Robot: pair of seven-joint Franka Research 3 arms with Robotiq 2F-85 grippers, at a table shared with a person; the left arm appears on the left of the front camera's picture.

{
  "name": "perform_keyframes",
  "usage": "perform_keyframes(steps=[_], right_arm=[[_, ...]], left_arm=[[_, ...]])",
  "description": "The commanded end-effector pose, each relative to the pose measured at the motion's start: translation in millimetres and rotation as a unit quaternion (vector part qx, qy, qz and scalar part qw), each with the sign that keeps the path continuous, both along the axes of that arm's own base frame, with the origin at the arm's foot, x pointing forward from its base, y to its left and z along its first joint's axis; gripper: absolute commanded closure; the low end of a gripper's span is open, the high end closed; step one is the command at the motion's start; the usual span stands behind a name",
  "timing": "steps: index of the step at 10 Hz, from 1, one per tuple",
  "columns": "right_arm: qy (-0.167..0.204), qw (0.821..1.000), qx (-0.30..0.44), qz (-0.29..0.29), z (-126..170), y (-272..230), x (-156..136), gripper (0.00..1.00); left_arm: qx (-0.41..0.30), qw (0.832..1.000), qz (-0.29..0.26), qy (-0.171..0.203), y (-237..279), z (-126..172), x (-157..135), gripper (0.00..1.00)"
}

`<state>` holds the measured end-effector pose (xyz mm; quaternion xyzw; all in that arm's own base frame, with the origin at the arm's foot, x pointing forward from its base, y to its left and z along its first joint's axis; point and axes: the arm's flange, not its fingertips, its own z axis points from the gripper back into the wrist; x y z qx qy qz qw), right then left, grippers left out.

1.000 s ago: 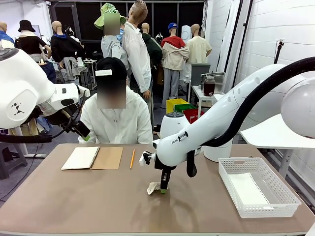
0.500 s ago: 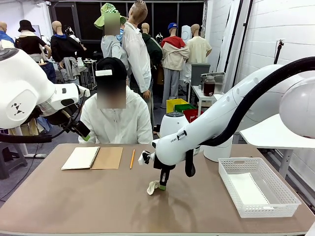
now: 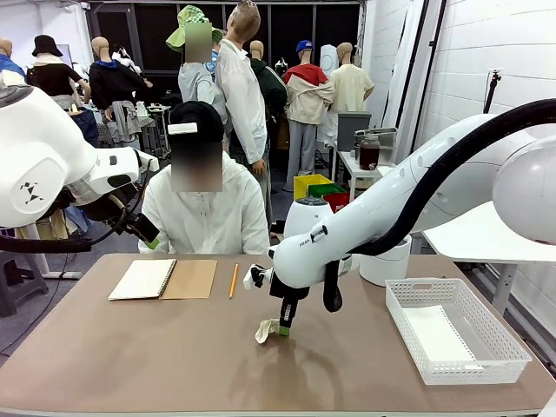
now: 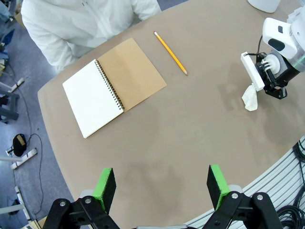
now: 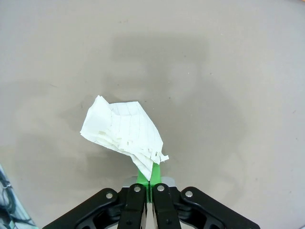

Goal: Sort the paper based on its condition.
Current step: If a person hands you a paper, place it in the Organizing basket , and if it's crumpled, put it in the Trash can.

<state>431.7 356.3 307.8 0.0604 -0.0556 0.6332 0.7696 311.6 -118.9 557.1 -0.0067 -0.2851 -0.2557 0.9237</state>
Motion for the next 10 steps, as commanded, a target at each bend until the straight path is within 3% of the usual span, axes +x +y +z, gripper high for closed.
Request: perform_keyframes(steps=[1,4,7,10], right_arm=[[0.0,1.0,0.03,-0.001,13.7,-10.2,5.0,1.0],[-0.003,0.997,0.057,-0.048,62.8,-53.5,17.9,1.0],[-0.048,0.991,0.019,-0.127,112.8,-121.5,36.6,1.0],[-0.06,0.98,-0.005,-0.19,137.8,-167.8,51.1,1.0]], left_arm=[[-0.004,1.0,0.0,-0.001,0.9,0.1,0.4,0.0],[-0.004,1.0,0.0,-0.001,0.9,0.1,0.4,0.0],[-0.004,1.0,0.0,-0.001,0.9,0.1,0.4,0.0],[-0.004,1.0,0.0,-0.001,0.9,0.1,0.4,0.0]])
